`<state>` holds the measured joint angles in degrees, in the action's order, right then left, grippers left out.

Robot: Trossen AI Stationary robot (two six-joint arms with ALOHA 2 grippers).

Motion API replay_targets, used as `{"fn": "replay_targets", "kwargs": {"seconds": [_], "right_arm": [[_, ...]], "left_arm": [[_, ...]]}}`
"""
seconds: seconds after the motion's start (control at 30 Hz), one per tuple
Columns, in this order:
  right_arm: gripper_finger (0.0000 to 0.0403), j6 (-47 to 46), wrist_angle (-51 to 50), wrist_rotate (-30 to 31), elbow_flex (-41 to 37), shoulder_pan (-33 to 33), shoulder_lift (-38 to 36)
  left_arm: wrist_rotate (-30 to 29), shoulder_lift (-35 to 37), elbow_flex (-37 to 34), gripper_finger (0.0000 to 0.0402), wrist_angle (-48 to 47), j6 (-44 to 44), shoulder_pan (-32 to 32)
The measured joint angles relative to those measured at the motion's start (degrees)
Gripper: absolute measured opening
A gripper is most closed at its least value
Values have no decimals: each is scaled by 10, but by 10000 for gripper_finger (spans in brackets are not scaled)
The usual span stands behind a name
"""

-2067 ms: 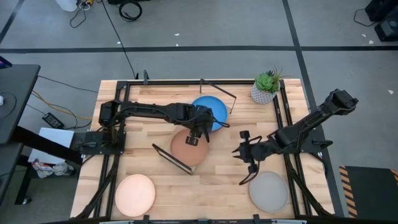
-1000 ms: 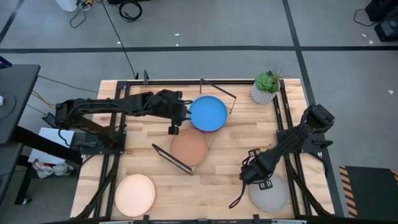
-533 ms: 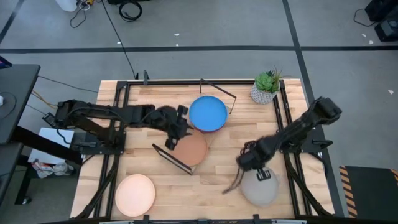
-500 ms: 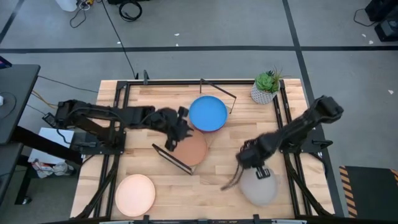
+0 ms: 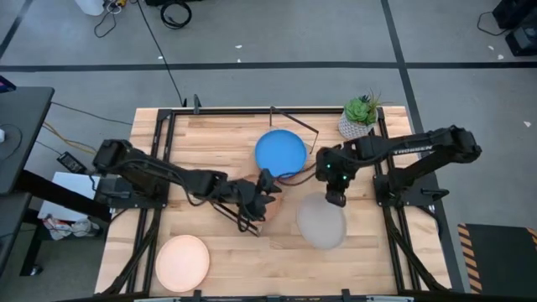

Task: Place and stack plates onto a shelf
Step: Stack the gray plate on top of the brown plate

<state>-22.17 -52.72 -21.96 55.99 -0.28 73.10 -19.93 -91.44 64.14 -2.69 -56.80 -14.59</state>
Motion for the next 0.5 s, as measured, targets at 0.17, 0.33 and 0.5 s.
{"fn": "replay_targets", "kwargs": {"seconds": [0.17,0.33,0.5], "right_arm": [[14,0,-3,-31,4,-40,13],[15,16,-13,-52,4,-64,36],[15,28,-10,-68,8,-76,38]], "left_arm": [[-28,-47,-1,225,75,-103,-11],[-45,-72,-1,218,154,-159,-14],[-29,-71,0,216,158,-190,-13]]}}
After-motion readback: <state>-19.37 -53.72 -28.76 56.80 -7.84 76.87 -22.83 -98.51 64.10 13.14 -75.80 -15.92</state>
